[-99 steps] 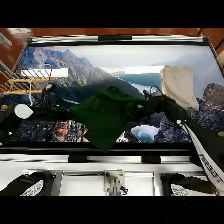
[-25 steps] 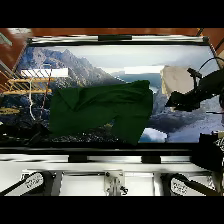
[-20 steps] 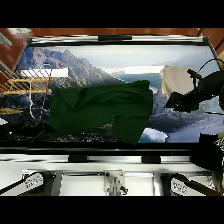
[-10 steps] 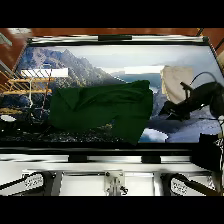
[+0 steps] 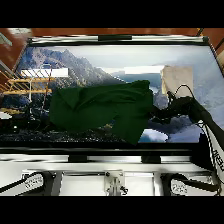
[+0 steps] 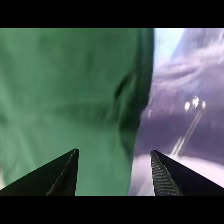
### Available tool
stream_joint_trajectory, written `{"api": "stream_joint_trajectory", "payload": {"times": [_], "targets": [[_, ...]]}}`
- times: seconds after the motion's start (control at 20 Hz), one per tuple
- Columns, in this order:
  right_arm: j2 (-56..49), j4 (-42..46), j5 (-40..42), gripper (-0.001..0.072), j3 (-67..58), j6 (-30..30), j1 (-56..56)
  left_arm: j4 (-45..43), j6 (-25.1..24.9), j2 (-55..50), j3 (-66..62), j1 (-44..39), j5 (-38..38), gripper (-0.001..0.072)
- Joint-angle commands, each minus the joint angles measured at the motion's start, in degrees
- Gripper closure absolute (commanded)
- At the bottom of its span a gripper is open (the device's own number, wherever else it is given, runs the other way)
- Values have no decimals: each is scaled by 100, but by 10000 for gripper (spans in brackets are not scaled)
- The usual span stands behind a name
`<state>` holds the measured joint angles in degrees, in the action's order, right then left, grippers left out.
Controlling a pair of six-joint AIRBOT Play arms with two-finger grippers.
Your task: Fold the shirts.
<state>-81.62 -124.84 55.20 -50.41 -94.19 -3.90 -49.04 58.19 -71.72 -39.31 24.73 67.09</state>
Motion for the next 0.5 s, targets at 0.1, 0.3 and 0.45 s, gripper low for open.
{"api": "stream_joint_trajectory", "payload": {"times": [0.1, 0.3, 0.45], "targets": [[-168, -7, -1102, 161, 42, 103, 188, 24, -170, 199, -57, 0, 48, 671], [-297, -22, -1235, 461, 42, 203, 437, 96, -188, 203, -192, -2, 70, 671], [-39, -22, -1108, 645, -4, 9, 455, 155, -205, 223, -699, -2, 240, 672]]}}
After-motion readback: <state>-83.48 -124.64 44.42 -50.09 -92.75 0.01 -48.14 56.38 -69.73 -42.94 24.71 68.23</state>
